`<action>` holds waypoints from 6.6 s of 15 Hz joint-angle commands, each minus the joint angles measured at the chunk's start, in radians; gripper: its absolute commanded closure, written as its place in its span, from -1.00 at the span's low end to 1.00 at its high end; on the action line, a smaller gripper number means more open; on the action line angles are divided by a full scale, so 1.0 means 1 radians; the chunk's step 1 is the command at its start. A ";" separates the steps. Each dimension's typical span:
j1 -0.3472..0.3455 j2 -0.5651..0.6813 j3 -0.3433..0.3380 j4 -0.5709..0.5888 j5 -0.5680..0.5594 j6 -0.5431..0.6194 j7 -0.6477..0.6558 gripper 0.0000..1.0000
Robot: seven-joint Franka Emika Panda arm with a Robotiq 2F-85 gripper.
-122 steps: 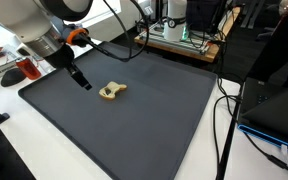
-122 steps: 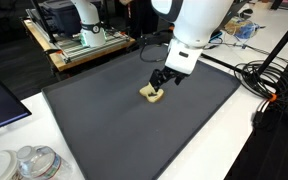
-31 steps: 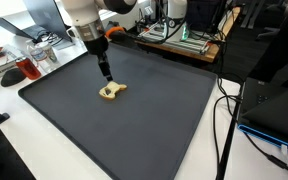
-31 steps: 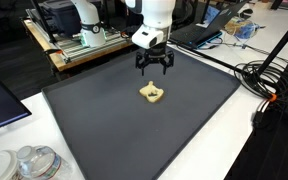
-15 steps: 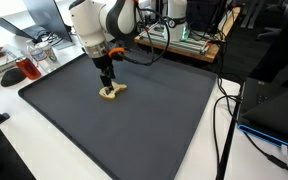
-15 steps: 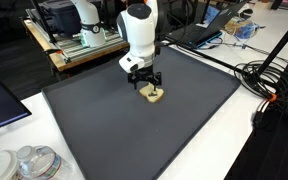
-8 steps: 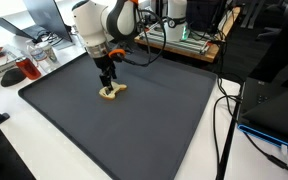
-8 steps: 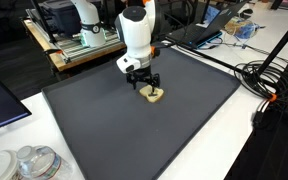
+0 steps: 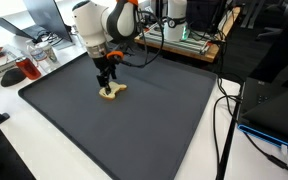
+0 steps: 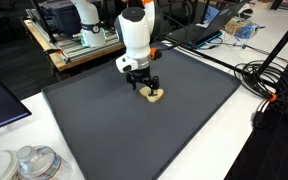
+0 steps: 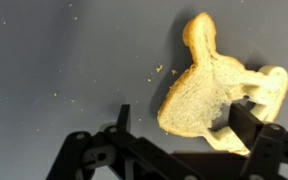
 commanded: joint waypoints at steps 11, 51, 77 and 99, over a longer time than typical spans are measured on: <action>0.089 0.017 -0.067 0.013 -0.072 0.005 0.182 0.11; 0.112 -0.029 -0.067 -0.021 -0.298 -0.015 -0.129 0.96; 0.085 -0.079 -0.054 -0.052 -0.268 -0.044 -0.266 -1.00; -0.014 -0.133 0.065 -0.052 -0.095 -0.154 -0.450 -1.00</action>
